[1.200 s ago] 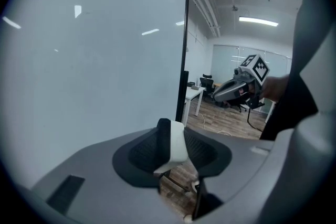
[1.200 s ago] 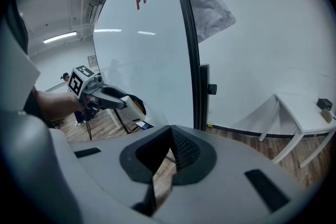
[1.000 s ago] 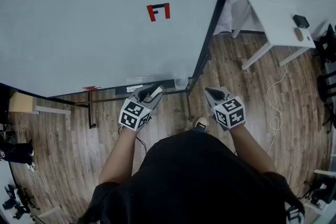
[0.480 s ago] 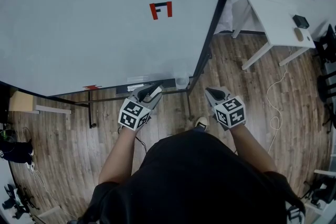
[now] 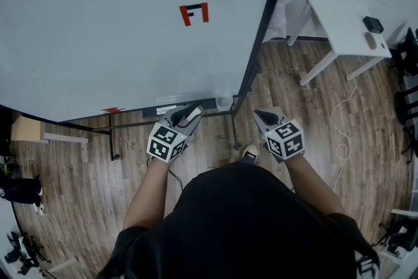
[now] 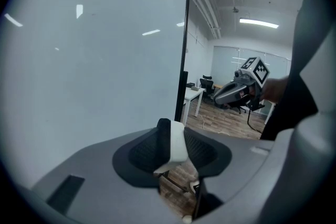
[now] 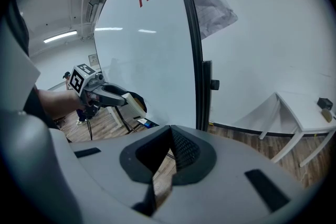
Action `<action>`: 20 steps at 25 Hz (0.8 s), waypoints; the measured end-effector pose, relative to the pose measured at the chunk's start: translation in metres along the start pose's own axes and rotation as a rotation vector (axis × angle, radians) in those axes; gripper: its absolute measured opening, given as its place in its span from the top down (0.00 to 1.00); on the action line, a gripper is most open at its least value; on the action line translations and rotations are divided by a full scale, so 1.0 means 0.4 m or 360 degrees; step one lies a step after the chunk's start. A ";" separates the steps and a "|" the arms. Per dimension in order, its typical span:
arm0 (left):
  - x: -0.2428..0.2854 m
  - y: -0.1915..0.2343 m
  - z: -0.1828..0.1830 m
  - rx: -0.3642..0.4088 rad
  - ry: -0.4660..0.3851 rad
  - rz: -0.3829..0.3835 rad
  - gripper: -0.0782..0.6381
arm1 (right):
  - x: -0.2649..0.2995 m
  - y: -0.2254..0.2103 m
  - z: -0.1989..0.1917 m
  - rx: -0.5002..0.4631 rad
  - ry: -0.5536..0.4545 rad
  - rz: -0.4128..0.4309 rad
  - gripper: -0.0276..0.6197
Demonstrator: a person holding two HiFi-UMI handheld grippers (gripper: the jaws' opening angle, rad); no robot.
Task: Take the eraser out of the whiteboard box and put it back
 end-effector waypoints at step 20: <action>0.098 -0.001 0.025 0.0004 0.0011 -0.0059 0.67 | 0.003 -0.058 -0.020 0.0046 0.0017 -0.0017 0.97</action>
Point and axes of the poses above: the fingertips, and each gripper's own axes: x forward along the fingers, y to its left, z out of its top, the point moved 8 cm from there along -x, backward along the fingers, and after that the axes turned 8 degrees about -y, right-handed, at the moved point
